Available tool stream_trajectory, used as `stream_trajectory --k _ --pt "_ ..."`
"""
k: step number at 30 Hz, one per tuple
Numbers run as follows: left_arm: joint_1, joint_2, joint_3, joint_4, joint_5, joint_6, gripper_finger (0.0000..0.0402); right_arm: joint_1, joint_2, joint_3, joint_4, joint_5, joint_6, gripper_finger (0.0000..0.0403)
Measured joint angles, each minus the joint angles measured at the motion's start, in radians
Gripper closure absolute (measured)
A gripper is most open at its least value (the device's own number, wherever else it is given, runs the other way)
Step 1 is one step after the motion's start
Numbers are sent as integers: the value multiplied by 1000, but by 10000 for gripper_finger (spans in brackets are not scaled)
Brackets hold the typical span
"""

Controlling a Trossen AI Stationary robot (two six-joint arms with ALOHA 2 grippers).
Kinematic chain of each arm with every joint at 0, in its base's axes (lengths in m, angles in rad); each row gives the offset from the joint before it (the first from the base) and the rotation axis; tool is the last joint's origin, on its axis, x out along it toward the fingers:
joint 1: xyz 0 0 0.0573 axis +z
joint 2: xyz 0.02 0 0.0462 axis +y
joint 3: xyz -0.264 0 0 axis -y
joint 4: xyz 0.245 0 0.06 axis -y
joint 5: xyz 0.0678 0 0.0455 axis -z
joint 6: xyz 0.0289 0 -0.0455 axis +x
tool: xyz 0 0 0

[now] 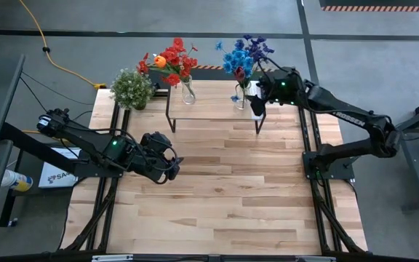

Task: Pick and place flowers into a vace then onto a shelf
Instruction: Return to Home Position

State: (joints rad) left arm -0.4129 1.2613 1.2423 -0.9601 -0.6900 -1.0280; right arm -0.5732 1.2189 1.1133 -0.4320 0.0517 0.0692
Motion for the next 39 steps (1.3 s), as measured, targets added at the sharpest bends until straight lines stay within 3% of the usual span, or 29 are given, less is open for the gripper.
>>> stream_trajectory --k 6,18,39 --pt "0 0 0 0 0 2 25 0 -93 0 -43 -14 8 75" --pt "0 0 0 1 34 85 25 0 -346 0 -46 -175 4 75" --pt "0 -198 0 -38 26 211 25 0 -665 0 -253 -179 9 75"
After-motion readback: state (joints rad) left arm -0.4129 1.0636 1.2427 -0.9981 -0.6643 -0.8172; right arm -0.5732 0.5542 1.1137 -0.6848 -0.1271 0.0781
